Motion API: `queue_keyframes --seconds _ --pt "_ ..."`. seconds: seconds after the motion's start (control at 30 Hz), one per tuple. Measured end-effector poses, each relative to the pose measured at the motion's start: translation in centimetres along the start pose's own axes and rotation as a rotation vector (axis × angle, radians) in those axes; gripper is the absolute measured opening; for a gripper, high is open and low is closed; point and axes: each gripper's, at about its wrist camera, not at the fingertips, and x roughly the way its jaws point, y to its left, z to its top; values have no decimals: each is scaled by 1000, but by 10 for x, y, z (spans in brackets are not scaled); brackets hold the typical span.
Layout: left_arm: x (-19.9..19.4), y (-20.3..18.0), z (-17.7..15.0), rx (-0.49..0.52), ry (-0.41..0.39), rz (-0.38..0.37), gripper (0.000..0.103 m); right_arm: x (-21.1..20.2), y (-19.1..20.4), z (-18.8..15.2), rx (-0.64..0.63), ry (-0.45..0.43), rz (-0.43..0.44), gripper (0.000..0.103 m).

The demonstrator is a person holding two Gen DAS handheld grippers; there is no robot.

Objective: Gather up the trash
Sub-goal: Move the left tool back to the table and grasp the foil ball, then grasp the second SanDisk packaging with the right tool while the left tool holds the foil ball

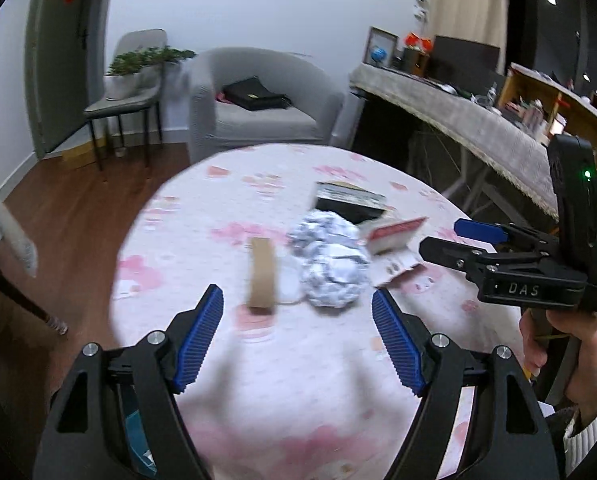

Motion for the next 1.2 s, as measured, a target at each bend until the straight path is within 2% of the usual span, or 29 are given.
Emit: queue_keyframes --seconds 0.13,0.33,0.6,0.77,0.9,1.2 --pt "20 -21 2 30 27 -25 79 -2 -18 -3 31 4 13 85" --pt "47 -30 4 31 63 -10 78 0 -37 -7 62 7 26 87" --pt "67 -26 6 -8 98 26 72 1 -46 -7 63 8 57 87" --pt "76 -22 6 -26 112 32 62 3 -38 -4 40 11 71 87" --pt "77 -17 7 -43 110 25 51 5 -29 0 29 8 72 88" --pt "55 -13 7 -54 71 -39 50 12 -12 8 19 4 56 89"
